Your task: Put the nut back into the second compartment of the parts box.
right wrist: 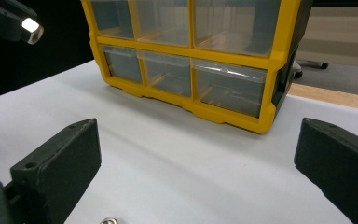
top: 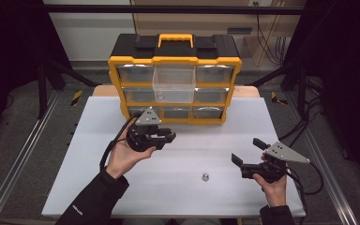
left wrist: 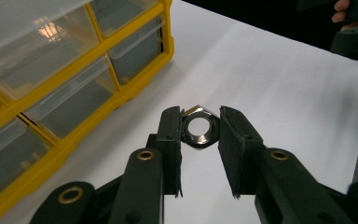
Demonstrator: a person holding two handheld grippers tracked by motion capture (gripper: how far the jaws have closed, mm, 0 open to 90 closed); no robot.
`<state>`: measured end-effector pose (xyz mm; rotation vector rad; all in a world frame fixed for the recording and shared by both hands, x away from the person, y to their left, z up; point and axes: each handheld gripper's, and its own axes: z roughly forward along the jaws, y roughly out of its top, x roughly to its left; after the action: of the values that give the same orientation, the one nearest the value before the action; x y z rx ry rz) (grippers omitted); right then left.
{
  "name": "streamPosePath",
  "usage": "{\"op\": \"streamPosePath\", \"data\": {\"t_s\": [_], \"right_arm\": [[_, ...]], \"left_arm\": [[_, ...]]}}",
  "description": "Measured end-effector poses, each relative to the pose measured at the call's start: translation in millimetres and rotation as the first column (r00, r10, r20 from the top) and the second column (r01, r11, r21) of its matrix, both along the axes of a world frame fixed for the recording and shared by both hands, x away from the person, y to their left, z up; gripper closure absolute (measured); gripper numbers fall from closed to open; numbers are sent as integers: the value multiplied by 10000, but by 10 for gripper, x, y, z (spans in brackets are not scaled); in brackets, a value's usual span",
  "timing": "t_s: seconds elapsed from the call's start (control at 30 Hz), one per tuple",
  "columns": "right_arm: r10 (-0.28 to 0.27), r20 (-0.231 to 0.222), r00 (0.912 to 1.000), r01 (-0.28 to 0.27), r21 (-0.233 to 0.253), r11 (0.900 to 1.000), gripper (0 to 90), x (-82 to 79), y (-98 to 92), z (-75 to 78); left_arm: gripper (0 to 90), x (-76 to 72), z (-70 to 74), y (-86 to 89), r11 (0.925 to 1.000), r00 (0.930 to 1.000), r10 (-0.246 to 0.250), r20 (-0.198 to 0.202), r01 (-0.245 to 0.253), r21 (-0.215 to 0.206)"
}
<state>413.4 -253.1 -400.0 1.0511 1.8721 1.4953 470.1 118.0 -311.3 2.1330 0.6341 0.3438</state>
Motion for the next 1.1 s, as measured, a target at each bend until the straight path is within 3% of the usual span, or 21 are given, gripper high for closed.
{"op": "streamPosePath", "data": {"t_s": [1.1], "right_arm": [[-19, -35, 10000, 19, 34, 10000, 9, -1, 0, 4]], "left_arm": [[693, 19, 719, 45, 9991, 9938, 261, 1079, -295, 300]]}}
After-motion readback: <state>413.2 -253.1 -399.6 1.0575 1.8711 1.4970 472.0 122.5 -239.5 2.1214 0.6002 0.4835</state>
